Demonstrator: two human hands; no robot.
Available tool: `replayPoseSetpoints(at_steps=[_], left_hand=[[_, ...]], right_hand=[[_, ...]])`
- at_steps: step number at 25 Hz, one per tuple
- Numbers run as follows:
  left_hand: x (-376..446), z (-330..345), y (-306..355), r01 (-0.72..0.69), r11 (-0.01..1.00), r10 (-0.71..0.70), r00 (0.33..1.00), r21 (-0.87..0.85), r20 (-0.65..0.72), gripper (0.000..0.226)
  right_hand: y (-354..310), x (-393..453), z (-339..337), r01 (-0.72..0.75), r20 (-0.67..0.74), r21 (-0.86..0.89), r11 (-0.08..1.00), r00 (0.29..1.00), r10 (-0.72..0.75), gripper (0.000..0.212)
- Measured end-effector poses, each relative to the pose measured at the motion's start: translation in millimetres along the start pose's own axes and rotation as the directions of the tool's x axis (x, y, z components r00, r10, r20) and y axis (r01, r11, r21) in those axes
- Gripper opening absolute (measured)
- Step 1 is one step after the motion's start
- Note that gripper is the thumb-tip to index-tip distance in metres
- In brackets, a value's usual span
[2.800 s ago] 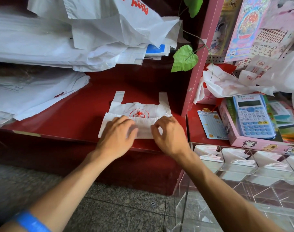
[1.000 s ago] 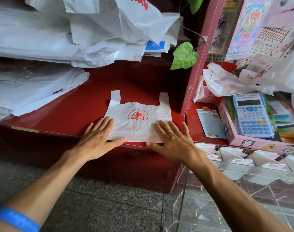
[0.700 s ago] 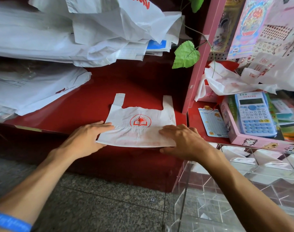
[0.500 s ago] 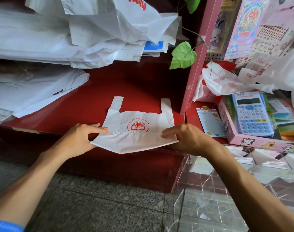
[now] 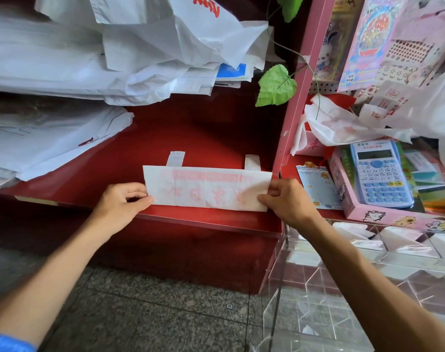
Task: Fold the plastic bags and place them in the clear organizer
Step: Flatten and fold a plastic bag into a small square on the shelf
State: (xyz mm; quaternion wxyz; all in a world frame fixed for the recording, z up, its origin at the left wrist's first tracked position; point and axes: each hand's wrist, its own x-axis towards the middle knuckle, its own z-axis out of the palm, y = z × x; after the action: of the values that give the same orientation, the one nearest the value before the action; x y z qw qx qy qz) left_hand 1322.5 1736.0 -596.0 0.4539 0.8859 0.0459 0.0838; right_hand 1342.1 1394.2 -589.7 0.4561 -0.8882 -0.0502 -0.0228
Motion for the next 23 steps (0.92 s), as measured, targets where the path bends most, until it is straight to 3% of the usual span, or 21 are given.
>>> replayPoseSetpoints(at_steps=[2, 7, 17, 21, 23], left_hand=[[-2, 2, 4, -0.005, 1.000, 0.005, 1.000, 0.016, -0.002, 0.037], [-2, 4, 10, 0.001, 0.997, 0.000, 1.000, 0.076, -0.013, 0.034], [6, 8, -6, 0.006, 0.981, -0.003, 1.000, 0.192, -0.018, 0.023], [4, 15, 9, -0.090, 0.952, 0.137, 0.980, 0.294, -0.145, 0.017], [8, 23, 18, -0.178, 0.908, 0.253, 0.954, 0.379, -0.158, 0.012]], right_hand=[[2, 3, 6, -0.045, -0.058, -0.025, 0.999, 0.997, 0.044, 0.016], [-4, 3, 14, -0.093, -0.133, -0.240, 0.966, 0.989, 0.062, 0.027], [-3, 2, 20, -0.129, -0.173, -0.315, 0.940, 0.982, 0.077, 0.035], [-9, -1, 27, -0.028, -0.362, -0.440, 0.897, 0.920, -0.149, 0.028], [-13, 5, 37, 0.081, -0.329, -0.535, 0.841, 0.897, -0.295, 0.022]])
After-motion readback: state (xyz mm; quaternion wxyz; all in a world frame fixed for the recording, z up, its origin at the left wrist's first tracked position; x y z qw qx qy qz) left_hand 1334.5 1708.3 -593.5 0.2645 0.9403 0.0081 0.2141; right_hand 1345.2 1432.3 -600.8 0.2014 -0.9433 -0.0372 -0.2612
